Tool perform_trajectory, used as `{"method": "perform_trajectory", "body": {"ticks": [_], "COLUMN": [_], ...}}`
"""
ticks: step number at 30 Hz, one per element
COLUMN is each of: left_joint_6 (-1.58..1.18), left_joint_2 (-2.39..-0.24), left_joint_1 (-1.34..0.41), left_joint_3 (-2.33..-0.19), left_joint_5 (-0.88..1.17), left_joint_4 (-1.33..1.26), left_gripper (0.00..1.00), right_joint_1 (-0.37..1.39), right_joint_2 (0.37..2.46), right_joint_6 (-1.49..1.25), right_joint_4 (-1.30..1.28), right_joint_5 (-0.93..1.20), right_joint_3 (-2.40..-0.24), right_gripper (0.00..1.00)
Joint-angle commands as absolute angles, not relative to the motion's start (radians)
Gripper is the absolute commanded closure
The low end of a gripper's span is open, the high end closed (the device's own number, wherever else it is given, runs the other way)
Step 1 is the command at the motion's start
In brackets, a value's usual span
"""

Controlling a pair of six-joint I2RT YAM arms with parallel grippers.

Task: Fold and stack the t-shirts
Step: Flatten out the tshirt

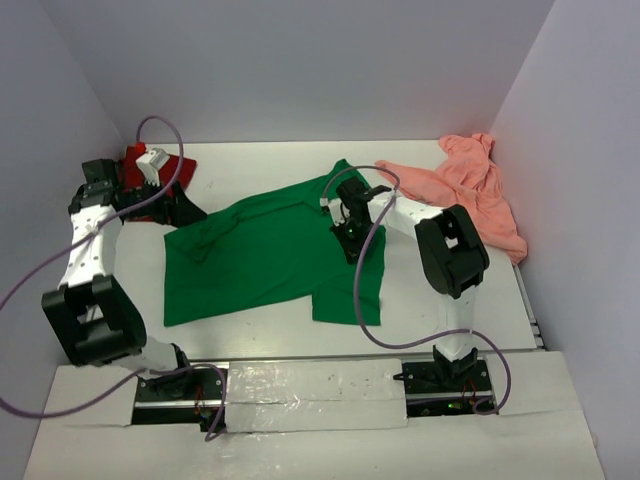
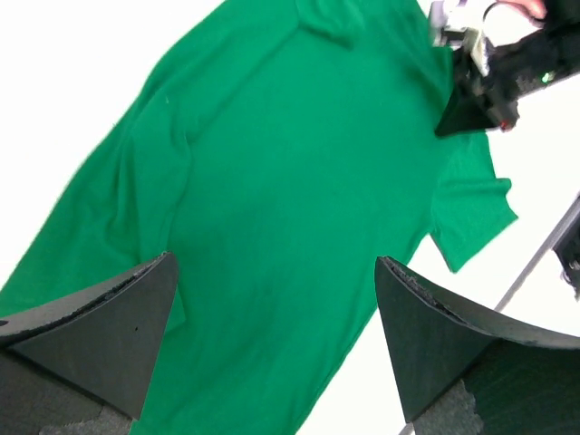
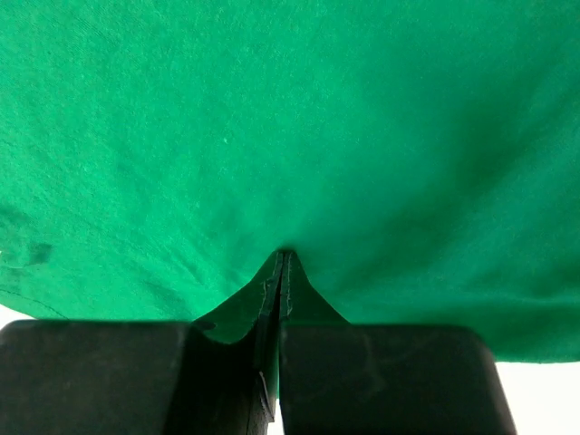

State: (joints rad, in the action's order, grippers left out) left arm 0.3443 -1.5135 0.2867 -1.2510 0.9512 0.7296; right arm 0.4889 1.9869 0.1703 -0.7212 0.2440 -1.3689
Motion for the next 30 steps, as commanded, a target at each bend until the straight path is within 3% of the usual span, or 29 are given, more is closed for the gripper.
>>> {"method": "perform_trajectory", "body": {"ticks": [1,10,18,24,30], "left_joint_6": [0.258,0.19,0.233,0.322,0.518], "left_joint_2": [-1.381,-1.14,-1.147,-1.183,-1.27], "left_joint_1": [0.293,0.293,0.293,0.293,0.293], "left_joint_3": [-1.22,-1.135,-1.131,-1.097,-1.039], "left_joint_5": [0.971,0.812,0.765,0.79,0.919], "left_joint_4": [0.607,0.528,0.633,0.715,0.848], "left_gripper": [0.01,0.01,0.01,0.01,0.01], "right_joint_1": [0.506,0.512,0.5,0.5,0.502], "right_joint_2": [2.045,2.026,1.985,1.924,1.778], "right_joint_6": [0.17,0.19,0.229,0.242,0.213], "right_joint_4": [-0.811,-0.929,-1.04,-0.98,-0.778], "right_joint_5": [0.154,-0.071,-0.121,-0.057,0.077], "right_joint_3": [-1.355,-1.338,-1.24,-1.261,-1.325], "right_gripper": [1.0,1.0,1.0,1.0,0.73]}}
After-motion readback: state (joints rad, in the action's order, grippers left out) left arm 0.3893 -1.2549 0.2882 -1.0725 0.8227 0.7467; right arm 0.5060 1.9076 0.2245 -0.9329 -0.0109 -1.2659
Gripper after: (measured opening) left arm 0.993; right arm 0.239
